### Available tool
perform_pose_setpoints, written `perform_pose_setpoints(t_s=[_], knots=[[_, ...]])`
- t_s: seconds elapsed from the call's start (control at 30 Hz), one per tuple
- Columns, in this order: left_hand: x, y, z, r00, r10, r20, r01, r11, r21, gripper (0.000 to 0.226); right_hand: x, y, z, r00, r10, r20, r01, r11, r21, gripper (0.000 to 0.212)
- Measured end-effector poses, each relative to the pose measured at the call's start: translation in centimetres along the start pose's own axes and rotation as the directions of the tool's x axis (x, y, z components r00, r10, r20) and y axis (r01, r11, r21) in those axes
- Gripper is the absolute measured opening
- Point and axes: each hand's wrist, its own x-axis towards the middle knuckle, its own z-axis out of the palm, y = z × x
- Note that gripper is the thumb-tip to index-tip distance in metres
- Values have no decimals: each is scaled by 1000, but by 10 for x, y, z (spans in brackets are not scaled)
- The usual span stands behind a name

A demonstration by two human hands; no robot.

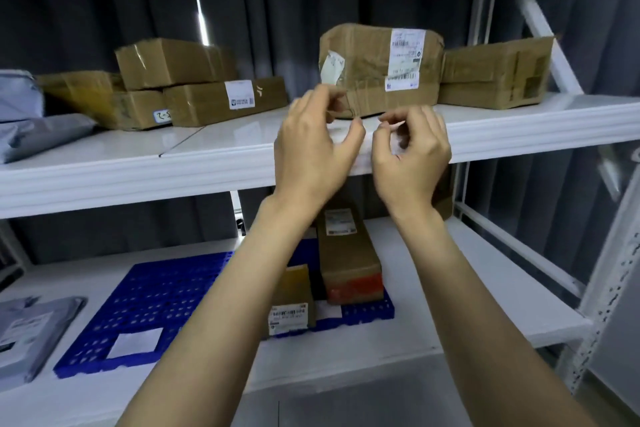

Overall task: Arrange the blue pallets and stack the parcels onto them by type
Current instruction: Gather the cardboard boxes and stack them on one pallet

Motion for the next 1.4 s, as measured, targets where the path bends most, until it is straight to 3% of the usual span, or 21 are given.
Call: perform_pose_setpoints(t_s=[0.13, 0.27, 0.43, 0.63, 0.8, 0.93, 1.1, 1.23, 1.4], knots=[[51, -12, 7, 985, -155, 75, 150, 986, 68, 46, 32, -5, 10, 997, 33, 64, -28, 997, -72, 14], [96, -15, 23, 913, -356, 201, 334, 933, 137, 89, 58, -3, 21, 975, 133, 177, -106, 982, -156, 14], [116, -20, 57, 819, -495, 289, 514, 858, 12, 112, 61, 1, 30, 939, 238, 249, -145, 928, -342, 21], [108, -27, 62, 735, -581, 350, 624, 781, -15, 88, 63, 0, 26, 921, 300, 249, -200, 912, -359, 25], [103, -27, 47, 771, -584, 255, 617, 783, -72, 77, 63, 3, 27, 929, 305, 212, -225, 916, -332, 29], [88, -26, 12, 770, -615, 169, 637, 728, -255, 74, 60, 4, 23, 944, 311, 112, -293, 943, -157, 40], [58, -20, -37, 759, -631, 159, 610, 604, -513, 80, 56, -4, 13, 921, 389, 19, -389, 918, 71, 57], [27, -12, -59, 798, -590, 124, 525, 580, -623, 50, 38, -19, 1, 895, 445, 35, -435, 851, 293, 49], [1, 4, -83, 803, -591, 75, 469, 549, -692, 21, 10, -36, -13, 915, 382, -127, -290, 846, 448, 31]])
